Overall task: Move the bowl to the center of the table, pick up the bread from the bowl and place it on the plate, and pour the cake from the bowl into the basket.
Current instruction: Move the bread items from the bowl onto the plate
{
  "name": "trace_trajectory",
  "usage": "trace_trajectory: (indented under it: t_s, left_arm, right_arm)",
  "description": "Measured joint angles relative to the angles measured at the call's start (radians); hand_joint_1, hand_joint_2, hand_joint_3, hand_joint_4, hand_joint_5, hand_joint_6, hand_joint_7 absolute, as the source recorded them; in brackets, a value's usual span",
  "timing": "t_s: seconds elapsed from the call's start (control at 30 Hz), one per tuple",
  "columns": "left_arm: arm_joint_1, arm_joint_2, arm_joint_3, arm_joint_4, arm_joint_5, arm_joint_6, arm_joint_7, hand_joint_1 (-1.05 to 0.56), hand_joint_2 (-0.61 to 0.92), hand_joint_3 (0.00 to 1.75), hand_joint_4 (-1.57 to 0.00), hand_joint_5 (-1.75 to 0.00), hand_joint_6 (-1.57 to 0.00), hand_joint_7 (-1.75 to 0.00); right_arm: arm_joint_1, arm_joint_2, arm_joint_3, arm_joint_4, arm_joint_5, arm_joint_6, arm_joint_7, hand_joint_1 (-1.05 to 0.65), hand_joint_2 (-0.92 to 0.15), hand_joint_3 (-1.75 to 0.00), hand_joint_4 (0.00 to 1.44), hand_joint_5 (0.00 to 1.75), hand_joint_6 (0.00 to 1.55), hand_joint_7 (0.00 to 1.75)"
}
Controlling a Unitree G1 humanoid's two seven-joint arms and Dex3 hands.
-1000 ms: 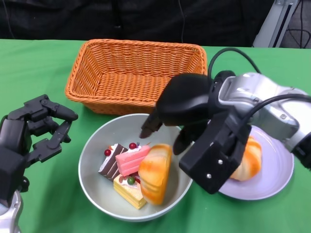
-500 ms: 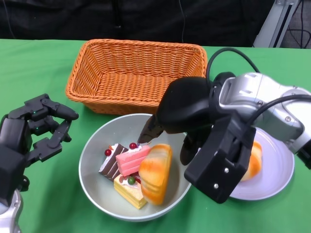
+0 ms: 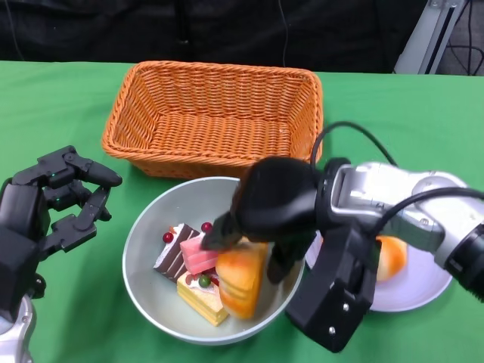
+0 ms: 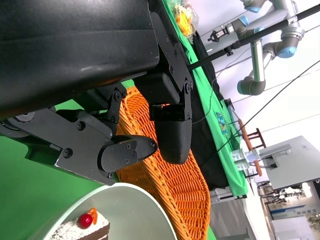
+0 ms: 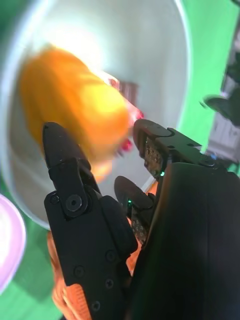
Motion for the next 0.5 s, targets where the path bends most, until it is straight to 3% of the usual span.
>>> trace_trajectory:
  t_s: [0.27, 0.4, 0.5]
  left_arm:
    - [0.001, 0.0, 0.0, -0.003, 0.007, 0.0, 0.001, -0.1, 0.73, 0.74, -0.8, -1.48, -0.85, -1.05]
    - [0.001, -0.001, 0.0, -0.003, 0.007, 0.0, 0.001, -0.1, 0.73, 0.74, -0.8, -1.48, -0.84, -1.05]
    - [0.002, -0.001, 0.0, -0.005, 0.007, 0.0, 0.001, -0.1, 0.73, 0.74, -0.79, -1.48, -0.84, -1.06]
  right_arm:
    - [-0.023, 0.014, 0.018, 0.061, -0.024, -0.024, -0.038, -0.79, -0.81, 0.0, 0.56, 0.0, 0.44, 0.0]
    - [-0.024, 0.021, 0.031, 0.084, -0.041, -0.037, -0.069, -0.69, -0.78, 0.0, 0.68, 0.06, 0.46, 0.01]
    - [-0.025, 0.038, 0.055, 0.112, -0.054, -0.038, -0.118, -0.67, -0.8, -0.01, 0.66, 0.04, 0.5, 0.02]
